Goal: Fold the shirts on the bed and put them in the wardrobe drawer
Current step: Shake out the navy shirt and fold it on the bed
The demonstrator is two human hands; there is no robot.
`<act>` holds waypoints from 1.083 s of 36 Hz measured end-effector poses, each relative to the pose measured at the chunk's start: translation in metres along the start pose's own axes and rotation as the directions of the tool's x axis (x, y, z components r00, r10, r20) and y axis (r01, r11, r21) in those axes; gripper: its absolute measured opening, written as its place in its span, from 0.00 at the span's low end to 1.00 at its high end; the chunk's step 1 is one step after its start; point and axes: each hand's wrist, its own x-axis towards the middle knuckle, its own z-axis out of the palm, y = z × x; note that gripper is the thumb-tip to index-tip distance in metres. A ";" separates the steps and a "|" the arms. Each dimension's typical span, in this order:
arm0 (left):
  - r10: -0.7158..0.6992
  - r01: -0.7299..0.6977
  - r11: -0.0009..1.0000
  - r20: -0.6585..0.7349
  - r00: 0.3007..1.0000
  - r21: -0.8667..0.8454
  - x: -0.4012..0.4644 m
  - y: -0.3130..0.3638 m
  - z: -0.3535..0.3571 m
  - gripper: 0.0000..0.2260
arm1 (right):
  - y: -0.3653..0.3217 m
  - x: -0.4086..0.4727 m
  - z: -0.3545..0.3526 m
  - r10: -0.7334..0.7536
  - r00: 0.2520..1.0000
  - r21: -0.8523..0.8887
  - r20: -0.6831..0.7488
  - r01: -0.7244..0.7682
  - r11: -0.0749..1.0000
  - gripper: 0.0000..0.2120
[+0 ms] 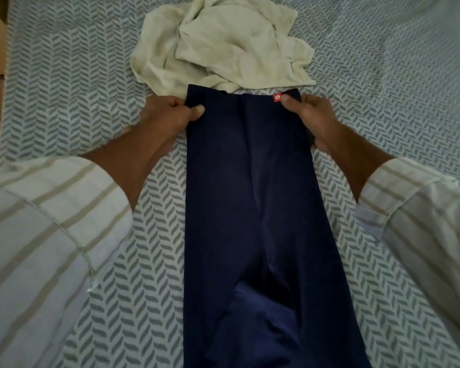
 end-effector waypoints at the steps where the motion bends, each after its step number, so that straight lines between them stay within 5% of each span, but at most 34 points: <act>1: -0.008 0.007 1.000 0.019 1.000 0.007 0.001 -0.002 -0.002 0.16 | 0.001 -0.001 -0.002 0.001 1.000 0.006 0.024 -0.002 1.000 0.27; 4: -0.009 0.009 1.000 0.073 0.997 -0.004 -0.002 -0.001 -0.008 0.16 | 0.005 -0.010 -0.011 0.004 0.999 -0.029 0.050 -0.002 1.000 0.25; 8: 0.030 -0.023 0.998 0.133 0.991 -0.058 -0.010 0.004 -0.013 0.11 | 0.013 -0.020 -0.023 -0.028 0.999 0.061 0.041 0.026 0.998 0.06; 15: 0.131 -0.107 0.987 0.214 0.968 -0.118 -0.023 0.005 -0.023 0.10 | 0.012 -0.035 -0.016 -0.098 0.995 0.177 0.012 0.095 0.980 0.03; 20: 0.177 -0.125 0.974 0.286 0.942 -0.191 -0.045 0.000 -0.033 0.06 | 0.011 -0.038 -0.009 0.057 0.998 0.356 0.003 -0.054 0.933 0.06; 24: 0.279 -0.212 0.948 0.306 0.910 -0.236 -0.066 0.004 -0.039 0.05 | 0.022 -0.033 -0.019 0.038 0.999 0.422 -0.002 -0.034 0.906 0.08; 27: 0.386 -0.374 0.922 0.320 0.865 -0.100 -0.079 -0.003 -0.037 0.07 | 0.030 -0.028 -0.025 -0.067 0.997 0.468 0.024 0.048 0.882 0.22; 31: 0.498 -0.535 0.834 0.239 0.834 0.131 -0.091 -0.034 -0.027 0.08 | 0.031 -0.026 -0.023 -0.131 0.985 0.231 0.117 0.101 0.968 0.33; 36: 0.667 -0.671 0.647 0.157 0.728 0.362 -0.096 -0.074 -0.014 0.06 | 0.044 -0.018 -0.020 -0.204 0.975 0.153 0.092 0.189 0.970 0.31; 39: 0.668 -0.661 0.642 0.139 0.731 0.388 -0.090 -0.079 -0.009 0.07 | 0.049 -0.015 -0.019 -0.278 0.956 0.158 0.092 0.262 0.952 0.26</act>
